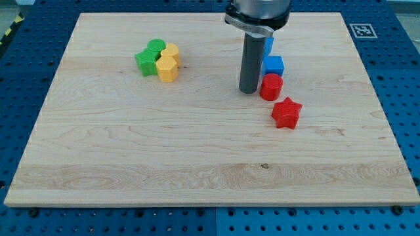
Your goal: Touch the left side of the blue triangle
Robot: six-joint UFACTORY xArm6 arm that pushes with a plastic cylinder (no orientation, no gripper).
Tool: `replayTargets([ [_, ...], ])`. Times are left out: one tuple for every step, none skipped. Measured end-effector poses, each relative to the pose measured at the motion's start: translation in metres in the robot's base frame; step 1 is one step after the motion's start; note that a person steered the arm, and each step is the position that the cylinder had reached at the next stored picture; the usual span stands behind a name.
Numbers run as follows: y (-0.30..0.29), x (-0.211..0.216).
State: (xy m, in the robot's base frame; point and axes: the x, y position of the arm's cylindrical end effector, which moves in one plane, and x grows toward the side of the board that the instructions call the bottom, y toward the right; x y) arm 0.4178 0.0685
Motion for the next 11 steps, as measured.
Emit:
replayTargets([
  [0.009, 0.000],
  [0.018, 0.000],
  [0.020, 0.000],
  [0.010, -0.006],
  [-0.004, -0.026],
  [-0.019, -0.043],
  [-0.022, -0.065],
  [-0.011, -0.085],
  [0.001, -0.103],
  [0.001, -0.112],
  [0.002, -0.116],
])
